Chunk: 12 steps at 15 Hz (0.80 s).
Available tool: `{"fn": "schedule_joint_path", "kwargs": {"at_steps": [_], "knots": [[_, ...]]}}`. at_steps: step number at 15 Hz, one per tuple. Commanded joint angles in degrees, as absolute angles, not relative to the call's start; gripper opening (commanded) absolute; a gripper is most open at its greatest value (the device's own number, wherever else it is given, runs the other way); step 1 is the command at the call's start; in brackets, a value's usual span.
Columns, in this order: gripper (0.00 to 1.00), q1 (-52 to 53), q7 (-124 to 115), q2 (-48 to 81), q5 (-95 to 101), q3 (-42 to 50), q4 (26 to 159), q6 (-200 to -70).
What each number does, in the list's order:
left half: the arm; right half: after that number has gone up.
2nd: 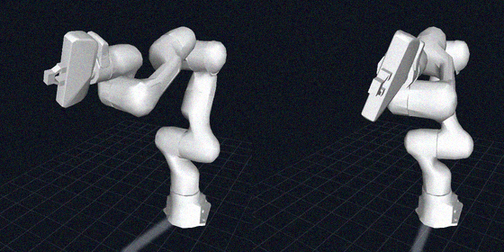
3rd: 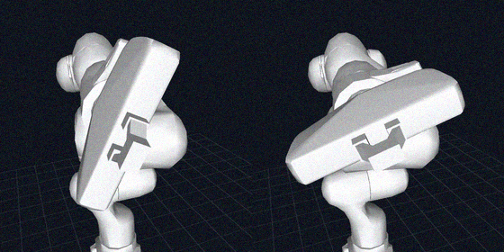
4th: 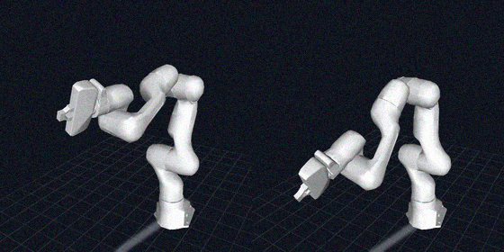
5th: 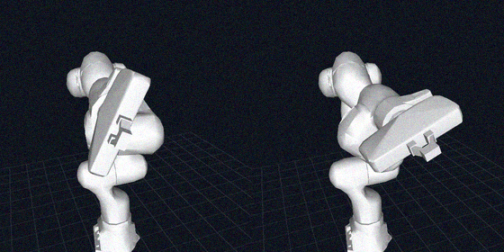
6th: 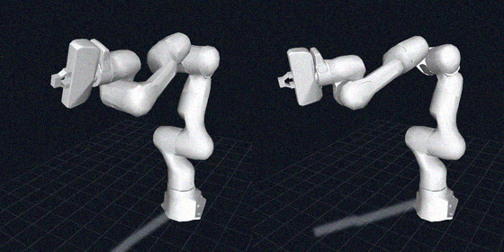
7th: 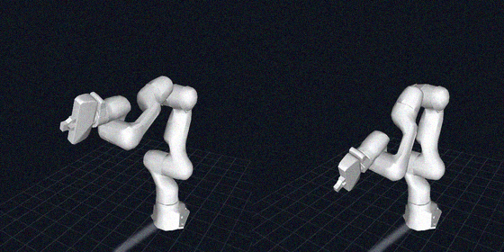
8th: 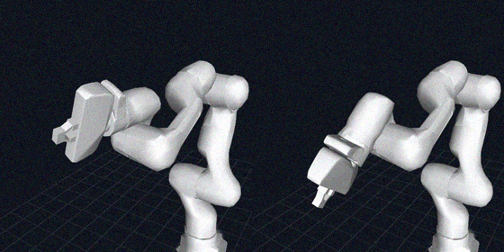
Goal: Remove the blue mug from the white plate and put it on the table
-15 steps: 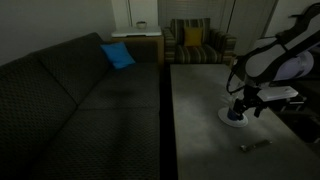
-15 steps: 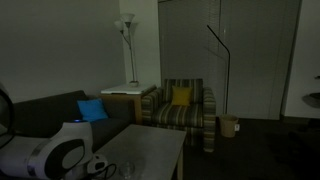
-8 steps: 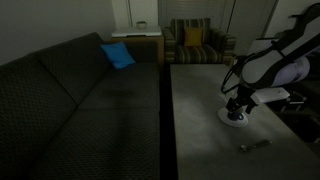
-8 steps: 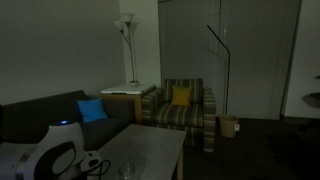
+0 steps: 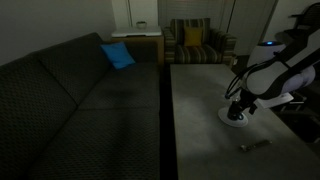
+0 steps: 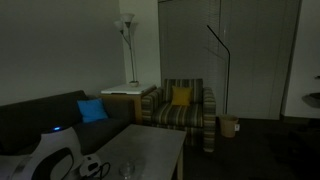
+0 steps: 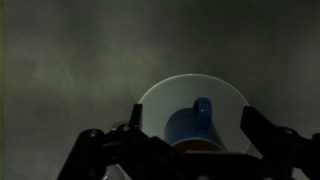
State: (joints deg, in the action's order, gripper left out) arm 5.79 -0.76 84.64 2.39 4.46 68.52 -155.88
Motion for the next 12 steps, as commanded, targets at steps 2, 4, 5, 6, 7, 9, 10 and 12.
{"fn": "schedule_joint_path", "kwargs": {"at_steps": [2,4,5,6,7,9,10,12], "knots": [[0.93,4.28,0.16,84.64,3.09,2.87,69.31,-156.92],[0.76,3.58,0.77,84.64,2.84,1.94,69.31,-156.57],[0.72,3.4,0.95,84.64,2.82,1.67,69.32,-156.46],[0.6,3.17,1.21,84.64,2.8,1.37,69.34,-156.36],[0.53,3.02,1.34,84.64,2.78,1.19,69.36,-156.28],[0.38,2.84,1.53,84.64,2.78,0.96,69.44,-156.2],[0.31,2.81,1.57,84.64,2.8,0.94,69.47,-156.16],[0.21,2.8,1.54,84.64,2.82,0.97,69.52,-156.19]]}}
